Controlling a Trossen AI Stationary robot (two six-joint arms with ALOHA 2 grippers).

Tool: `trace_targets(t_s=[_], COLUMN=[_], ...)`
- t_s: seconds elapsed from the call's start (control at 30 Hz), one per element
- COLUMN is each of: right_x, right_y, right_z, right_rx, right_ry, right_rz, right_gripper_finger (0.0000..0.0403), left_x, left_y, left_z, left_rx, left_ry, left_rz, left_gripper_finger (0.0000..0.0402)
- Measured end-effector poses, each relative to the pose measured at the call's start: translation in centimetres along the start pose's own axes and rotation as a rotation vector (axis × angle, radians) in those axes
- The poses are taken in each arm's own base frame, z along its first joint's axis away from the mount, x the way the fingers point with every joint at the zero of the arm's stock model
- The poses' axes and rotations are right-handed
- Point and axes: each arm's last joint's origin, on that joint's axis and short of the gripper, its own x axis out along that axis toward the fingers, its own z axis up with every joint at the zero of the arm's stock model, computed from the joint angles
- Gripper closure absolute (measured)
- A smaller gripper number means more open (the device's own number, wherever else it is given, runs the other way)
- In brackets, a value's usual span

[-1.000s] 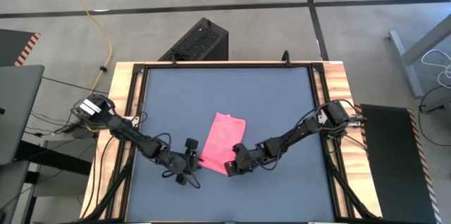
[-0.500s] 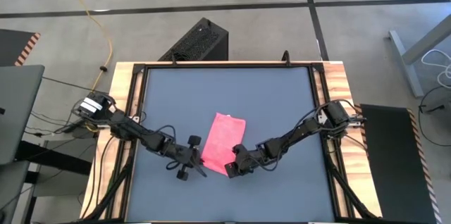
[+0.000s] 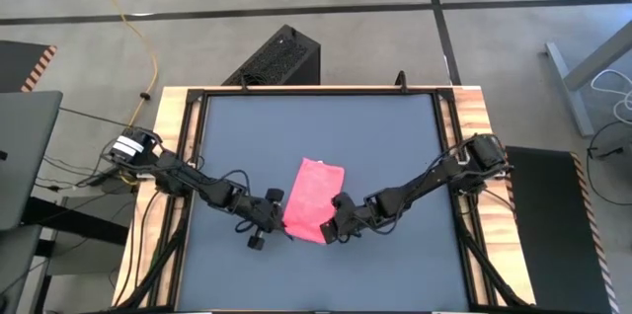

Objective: Roll towel
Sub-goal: Roll the red microfiber cloth

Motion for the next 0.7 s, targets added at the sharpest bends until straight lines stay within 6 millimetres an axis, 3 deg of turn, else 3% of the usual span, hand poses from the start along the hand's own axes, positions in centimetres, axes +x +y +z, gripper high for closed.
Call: trace_targets(t_s=[0.17, 0.37, 0.53, 0.7], right_x=[-1.6, -2.3, -0.7, 1.0], right_y=[1.4, 3.5, 3.1, 3.7], right_z=[-1.2, -4.0, -5.6, -5.7], right_rx=[-0.123, -0.532, -0.836, -1.03], right_ry=[-0.062, -0.249, -0.272, -0.246], right_rz=[0.065, 0.195, 0.112, 0.02], right_gripper_finger=[0.0314, 0.0314, 0.0314, 0.0314], left_x=[0.0, -0.1, -0.2, -0.2], left_y=[0.6, 1.6, 2.2, 2.2], left_z=[0.0, 0.1, 0.0, 0.0], left_rx=[-0.026, -0.086, -0.145, -0.156], left_ry=[0.006, 0.008, 0.013, 0.013], left_rz=[-0.053, -0.138, -0.2, -0.211], left_gripper_finger=[0.0401, 0.0401, 0.0401, 0.0401])
